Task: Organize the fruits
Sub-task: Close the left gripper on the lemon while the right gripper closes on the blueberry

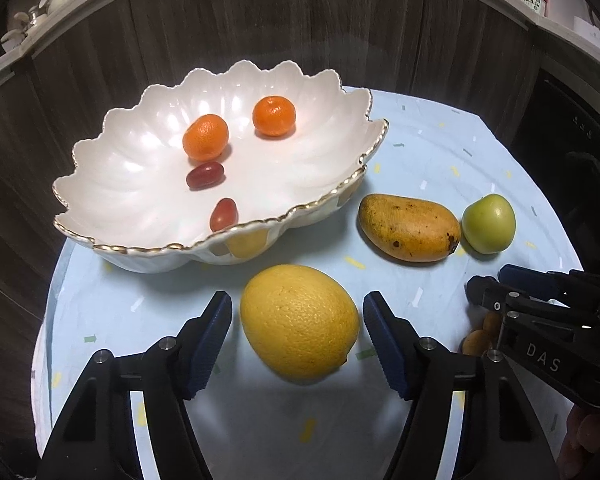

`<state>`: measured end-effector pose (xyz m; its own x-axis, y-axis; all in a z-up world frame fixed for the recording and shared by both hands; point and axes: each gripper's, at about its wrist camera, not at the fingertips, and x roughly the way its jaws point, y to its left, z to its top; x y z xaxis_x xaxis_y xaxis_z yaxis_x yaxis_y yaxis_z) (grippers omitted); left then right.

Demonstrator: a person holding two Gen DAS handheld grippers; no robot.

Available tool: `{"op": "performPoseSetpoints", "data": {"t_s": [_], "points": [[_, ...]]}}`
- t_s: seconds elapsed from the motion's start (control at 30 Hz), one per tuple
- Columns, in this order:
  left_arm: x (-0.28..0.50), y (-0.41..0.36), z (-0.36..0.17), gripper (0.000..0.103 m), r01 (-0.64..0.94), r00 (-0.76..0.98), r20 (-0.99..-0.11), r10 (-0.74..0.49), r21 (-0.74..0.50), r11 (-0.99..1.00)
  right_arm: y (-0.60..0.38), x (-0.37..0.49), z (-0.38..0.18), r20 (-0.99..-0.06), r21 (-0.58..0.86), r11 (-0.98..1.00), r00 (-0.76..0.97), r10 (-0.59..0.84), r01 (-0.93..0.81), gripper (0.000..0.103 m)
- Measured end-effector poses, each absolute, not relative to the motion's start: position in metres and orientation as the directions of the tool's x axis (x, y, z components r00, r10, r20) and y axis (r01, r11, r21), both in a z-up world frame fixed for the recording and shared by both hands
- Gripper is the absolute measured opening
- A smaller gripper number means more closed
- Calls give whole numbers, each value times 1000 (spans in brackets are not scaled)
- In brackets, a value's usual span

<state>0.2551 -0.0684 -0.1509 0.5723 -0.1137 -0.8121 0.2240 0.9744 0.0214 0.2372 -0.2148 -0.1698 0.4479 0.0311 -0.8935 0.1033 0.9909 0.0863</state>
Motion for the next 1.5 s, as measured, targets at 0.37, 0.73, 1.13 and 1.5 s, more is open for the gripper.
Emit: {"op": "performPoseSetpoints", "data": {"t_s": [0.37, 0.73, 1.13, 1.5], "points": [[254, -72, -152, 59, 229, 570, -815, -105, 35, 973, -213, 236, -169, -887, 101, 991, 458, 49, 90, 23], [252, -68, -145, 59, 229, 563, -818, -114, 22, 973, -212, 232, -156, -869, 114, 990, 491, 59, 82, 22], [239, -67, -120, 59, 233, 600, -790, -128, 19, 972, -211, 218, -129, -844, 121, 990, 533, 61, 78, 22], [225, -61, -92, 58, 221, 639, -757, -132, 17, 975, -208, 208, -101, -810, 130, 990, 583, 69, 62, 22]]}}
